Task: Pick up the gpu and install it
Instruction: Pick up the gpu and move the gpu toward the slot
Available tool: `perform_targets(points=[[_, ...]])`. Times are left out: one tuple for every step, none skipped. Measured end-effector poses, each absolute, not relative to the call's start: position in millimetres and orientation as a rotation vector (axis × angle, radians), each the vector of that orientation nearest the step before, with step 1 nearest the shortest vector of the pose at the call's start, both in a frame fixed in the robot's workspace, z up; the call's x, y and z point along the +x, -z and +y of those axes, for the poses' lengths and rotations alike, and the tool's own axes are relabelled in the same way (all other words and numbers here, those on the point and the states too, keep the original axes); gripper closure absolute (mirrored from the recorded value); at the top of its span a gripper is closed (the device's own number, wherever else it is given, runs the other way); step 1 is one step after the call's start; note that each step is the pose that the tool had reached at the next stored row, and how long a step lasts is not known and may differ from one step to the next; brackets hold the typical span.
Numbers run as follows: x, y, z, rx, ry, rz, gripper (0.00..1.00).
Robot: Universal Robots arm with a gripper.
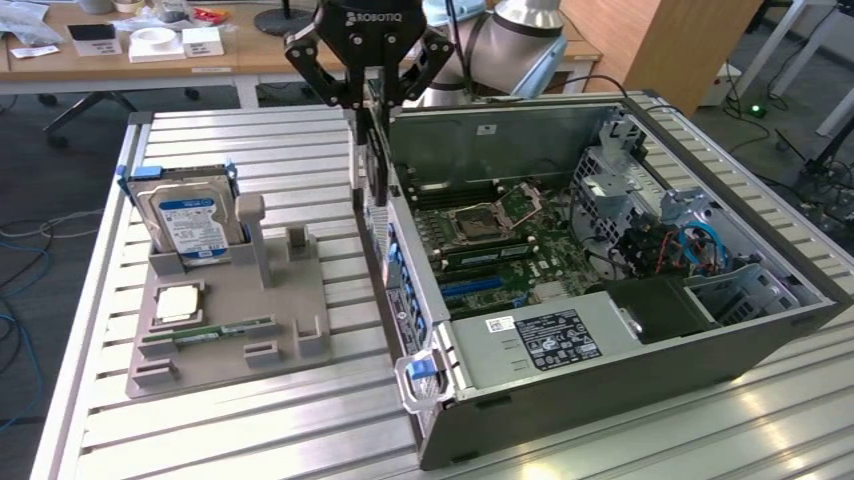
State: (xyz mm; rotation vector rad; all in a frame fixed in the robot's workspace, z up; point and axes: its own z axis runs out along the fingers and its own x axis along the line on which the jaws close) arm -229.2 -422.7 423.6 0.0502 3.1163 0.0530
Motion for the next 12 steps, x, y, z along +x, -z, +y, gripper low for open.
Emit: perform_targets(points=[[-226.4, -423.6, -422.7, 0.050, -0.053, 3.116, 0.74], [-223.5, -423.6, -422.7, 0.050, -0.053, 3.116, 0.74], [-220.6, -423.6, -422.7, 0.050, -0.053, 3.116, 0.74], [-217.7, -423.6, -422.6, 0.050, -0.053, 3.116, 0.74], [-214.5, -423.7, -422.6, 0.050, -0.053, 3.116, 0.74], [-211.4, -423.6, -422.6, 0.050, -0.053, 3.116, 0.74], [-208.4, -423.6, -422.6, 0.050, -0.053, 3.116, 0.74], [-205.3, -423.7, -422.6, 0.050, -0.053, 3.116, 0.74], [-202.2, -423.7, -422.6, 0.050, -0.053, 3.116, 0.74], [-199.3, -423.7, -422.6, 0.050, -0.053, 3.116, 0.74], [-196.4, -423.6, -422.5, 0.050, -0.053, 3.116, 0.74], [-193.5, -423.6, -422.5, 0.050, -0.053, 3.116, 0.74]])
